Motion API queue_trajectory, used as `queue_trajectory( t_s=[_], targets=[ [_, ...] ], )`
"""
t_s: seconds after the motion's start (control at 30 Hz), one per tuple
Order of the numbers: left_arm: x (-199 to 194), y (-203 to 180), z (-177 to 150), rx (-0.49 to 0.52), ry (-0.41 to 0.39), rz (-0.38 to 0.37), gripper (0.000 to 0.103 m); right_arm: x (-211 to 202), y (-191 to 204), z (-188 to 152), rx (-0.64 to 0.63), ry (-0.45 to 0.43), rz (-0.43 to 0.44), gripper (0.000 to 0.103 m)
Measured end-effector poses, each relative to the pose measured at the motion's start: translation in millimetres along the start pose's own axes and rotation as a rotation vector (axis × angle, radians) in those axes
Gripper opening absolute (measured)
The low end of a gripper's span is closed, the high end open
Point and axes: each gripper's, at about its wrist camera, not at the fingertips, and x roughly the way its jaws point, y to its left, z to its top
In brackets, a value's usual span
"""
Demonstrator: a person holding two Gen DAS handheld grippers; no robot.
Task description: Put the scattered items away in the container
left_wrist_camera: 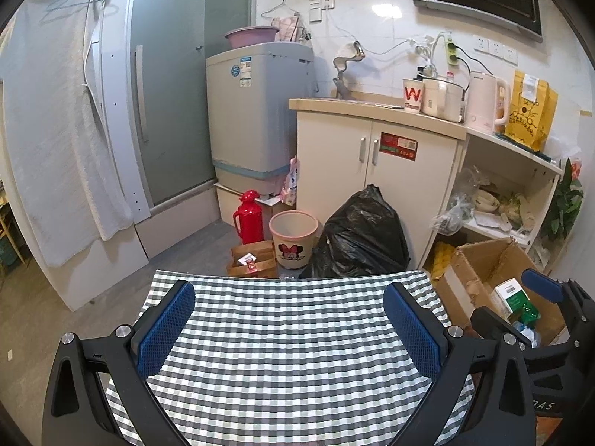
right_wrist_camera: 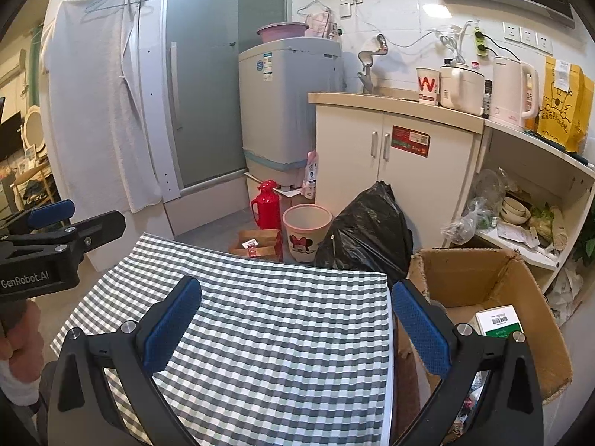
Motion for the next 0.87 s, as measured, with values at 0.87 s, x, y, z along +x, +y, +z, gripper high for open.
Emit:
queue_trajectory(
  t_s=[0.87],
  targets=[
    [12,21,-7,-0.023,0.033,0.001,0.103,15,10,-4,-0.013,0.027,0.005,0.103]
  ],
)
